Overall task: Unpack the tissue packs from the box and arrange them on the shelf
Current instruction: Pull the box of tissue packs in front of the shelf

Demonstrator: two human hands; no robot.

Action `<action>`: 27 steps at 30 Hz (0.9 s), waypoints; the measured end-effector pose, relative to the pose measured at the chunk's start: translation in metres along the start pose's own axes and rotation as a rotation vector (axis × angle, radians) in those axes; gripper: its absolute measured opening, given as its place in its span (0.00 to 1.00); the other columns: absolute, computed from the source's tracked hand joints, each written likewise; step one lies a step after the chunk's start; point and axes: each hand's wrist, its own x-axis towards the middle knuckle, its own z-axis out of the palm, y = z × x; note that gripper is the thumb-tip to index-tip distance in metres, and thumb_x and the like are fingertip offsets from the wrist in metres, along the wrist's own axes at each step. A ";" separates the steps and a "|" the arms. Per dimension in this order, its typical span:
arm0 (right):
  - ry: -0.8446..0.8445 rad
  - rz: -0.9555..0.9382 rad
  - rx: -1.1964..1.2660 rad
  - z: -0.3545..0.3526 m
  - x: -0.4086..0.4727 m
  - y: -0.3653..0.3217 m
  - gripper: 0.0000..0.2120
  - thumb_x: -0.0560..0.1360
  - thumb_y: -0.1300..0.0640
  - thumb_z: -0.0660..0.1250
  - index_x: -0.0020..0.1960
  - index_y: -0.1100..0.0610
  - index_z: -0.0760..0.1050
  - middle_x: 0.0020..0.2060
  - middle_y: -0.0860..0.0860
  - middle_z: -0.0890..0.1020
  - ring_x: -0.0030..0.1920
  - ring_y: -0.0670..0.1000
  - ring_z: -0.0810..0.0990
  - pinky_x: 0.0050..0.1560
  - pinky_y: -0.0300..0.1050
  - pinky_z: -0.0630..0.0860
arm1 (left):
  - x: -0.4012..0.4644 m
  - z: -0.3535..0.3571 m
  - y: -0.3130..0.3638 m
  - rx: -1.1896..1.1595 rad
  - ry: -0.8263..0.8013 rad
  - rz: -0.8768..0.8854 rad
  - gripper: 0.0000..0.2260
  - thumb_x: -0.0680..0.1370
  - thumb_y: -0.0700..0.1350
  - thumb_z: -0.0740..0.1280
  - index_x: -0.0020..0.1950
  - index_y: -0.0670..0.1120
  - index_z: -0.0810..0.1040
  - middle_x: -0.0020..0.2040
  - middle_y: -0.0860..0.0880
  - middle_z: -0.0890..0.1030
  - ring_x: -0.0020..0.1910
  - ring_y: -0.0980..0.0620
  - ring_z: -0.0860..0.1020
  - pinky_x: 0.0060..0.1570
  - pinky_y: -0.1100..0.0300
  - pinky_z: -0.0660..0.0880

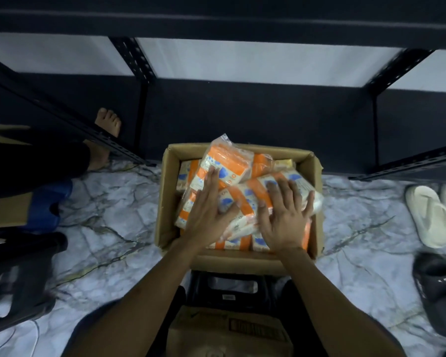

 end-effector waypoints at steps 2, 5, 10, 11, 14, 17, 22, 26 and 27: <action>0.067 0.003 0.016 0.008 -0.001 -0.001 0.26 0.81 0.40 0.53 0.68 0.54 0.78 0.70 0.54 0.77 0.74 0.57 0.69 0.76 0.71 0.51 | 0.002 0.001 -0.004 0.015 0.006 0.016 0.41 0.80 0.69 0.58 0.81 0.59 0.34 0.81 0.62 0.36 0.78 0.67 0.36 0.80 0.47 0.47; 0.121 -0.022 0.015 0.015 0.001 0.002 0.26 0.81 0.40 0.55 0.67 0.54 0.79 0.69 0.53 0.78 0.74 0.57 0.71 0.76 0.71 0.52 | 0.005 0.003 -0.005 0.026 0.012 0.022 0.41 0.79 0.70 0.56 0.81 0.59 0.33 0.81 0.62 0.36 0.79 0.65 0.37 0.81 0.47 0.47; 0.102 -0.015 0.009 0.017 -0.005 0.002 0.26 0.80 0.41 0.54 0.68 0.54 0.78 0.69 0.53 0.78 0.74 0.58 0.70 0.77 0.69 0.49 | 0.000 0.005 -0.009 0.038 0.039 0.015 0.42 0.78 0.71 0.55 0.82 0.57 0.35 0.82 0.61 0.37 0.80 0.63 0.39 0.80 0.47 0.48; 0.093 -0.011 0.015 0.017 -0.006 0.002 0.26 0.80 0.41 0.54 0.68 0.54 0.78 0.70 0.53 0.77 0.74 0.58 0.70 0.78 0.68 0.49 | 0.000 0.005 -0.009 0.044 0.038 0.014 0.42 0.78 0.70 0.55 0.82 0.57 0.35 0.82 0.61 0.37 0.80 0.62 0.39 0.80 0.47 0.49; 0.068 -0.008 0.015 0.017 -0.006 0.002 0.26 0.80 0.41 0.55 0.68 0.54 0.78 0.69 0.54 0.78 0.73 0.59 0.70 0.77 0.69 0.49 | 0.000 0.004 -0.008 0.032 0.021 -0.003 0.41 0.80 0.67 0.57 0.81 0.57 0.34 0.81 0.61 0.36 0.81 0.59 0.40 0.80 0.45 0.49; 0.085 -0.013 0.024 0.022 -0.006 0.003 0.26 0.80 0.41 0.55 0.68 0.54 0.79 0.68 0.55 0.78 0.73 0.60 0.71 0.78 0.68 0.48 | 0.001 0.007 -0.012 0.043 0.030 0.022 0.40 0.81 0.64 0.58 0.81 0.57 0.33 0.81 0.61 0.36 0.81 0.58 0.41 0.80 0.45 0.49; 0.040 -0.014 0.005 0.018 -0.008 0.006 0.28 0.80 0.40 0.52 0.71 0.53 0.75 0.71 0.56 0.76 0.75 0.60 0.68 0.78 0.68 0.45 | -0.003 0.005 -0.003 0.076 0.022 -0.012 0.39 0.82 0.62 0.59 0.81 0.55 0.34 0.82 0.58 0.36 0.81 0.56 0.40 0.80 0.44 0.48; -0.055 -0.018 -0.049 0.011 -0.008 0.006 0.28 0.81 0.38 0.49 0.75 0.49 0.69 0.75 0.53 0.70 0.78 0.57 0.63 0.78 0.67 0.43 | -0.010 -0.003 0.003 0.076 -0.019 -0.086 0.39 0.82 0.65 0.57 0.82 0.56 0.34 0.82 0.58 0.36 0.82 0.52 0.44 0.79 0.42 0.51; -0.069 -0.017 -0.043 0.008 -0.007 0.004 0.29 0.81 0.37 0.49 0.76 0.49 0.68 0.76 0.53 0.69 0.78 0.56 0.62 0.78 0.67 0.42 | -0.013 -0.004 0.006 0.068 -0.021 -0.110 0.39 0.82 0.66 0.57 0.82 0.56 0.35 0.82 0.58 0.36 0.82 0.52 0.45 0.79 0.43 0.51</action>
